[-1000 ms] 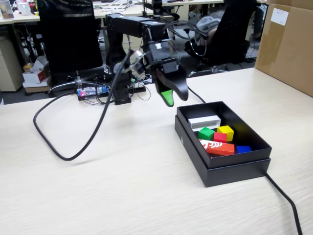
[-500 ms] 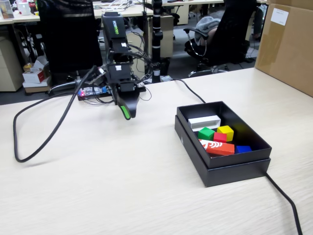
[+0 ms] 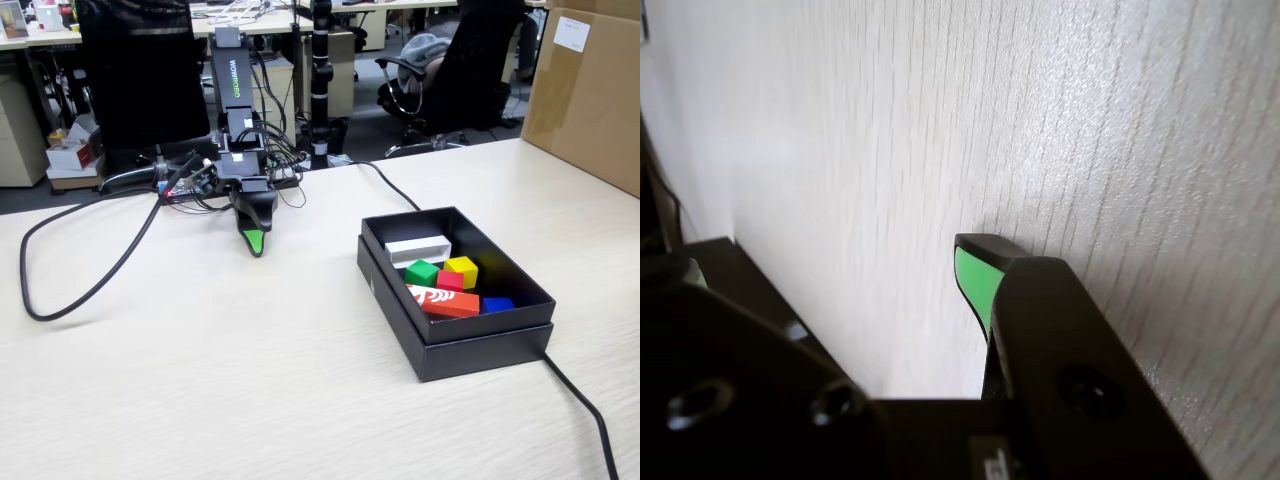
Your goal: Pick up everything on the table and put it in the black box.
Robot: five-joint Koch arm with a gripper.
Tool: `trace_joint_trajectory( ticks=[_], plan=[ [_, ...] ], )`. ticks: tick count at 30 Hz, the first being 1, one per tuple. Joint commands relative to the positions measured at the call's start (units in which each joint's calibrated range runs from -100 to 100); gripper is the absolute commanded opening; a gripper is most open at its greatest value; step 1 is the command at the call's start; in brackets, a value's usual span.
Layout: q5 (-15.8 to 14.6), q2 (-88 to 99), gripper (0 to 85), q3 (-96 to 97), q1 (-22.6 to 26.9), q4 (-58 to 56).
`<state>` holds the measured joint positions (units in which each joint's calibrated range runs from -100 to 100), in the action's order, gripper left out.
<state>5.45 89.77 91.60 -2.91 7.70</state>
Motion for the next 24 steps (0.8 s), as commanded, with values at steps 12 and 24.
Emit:
trace_joint_trajectory(
  ticks=[12, 24],
  plan=[
    [-3.61, 3.69, 48.8, 4.77, 3.91, 1.50],
    [-7.81, 3.80, 47.9, 5.13, 5.42, -0.06]
  ],
)
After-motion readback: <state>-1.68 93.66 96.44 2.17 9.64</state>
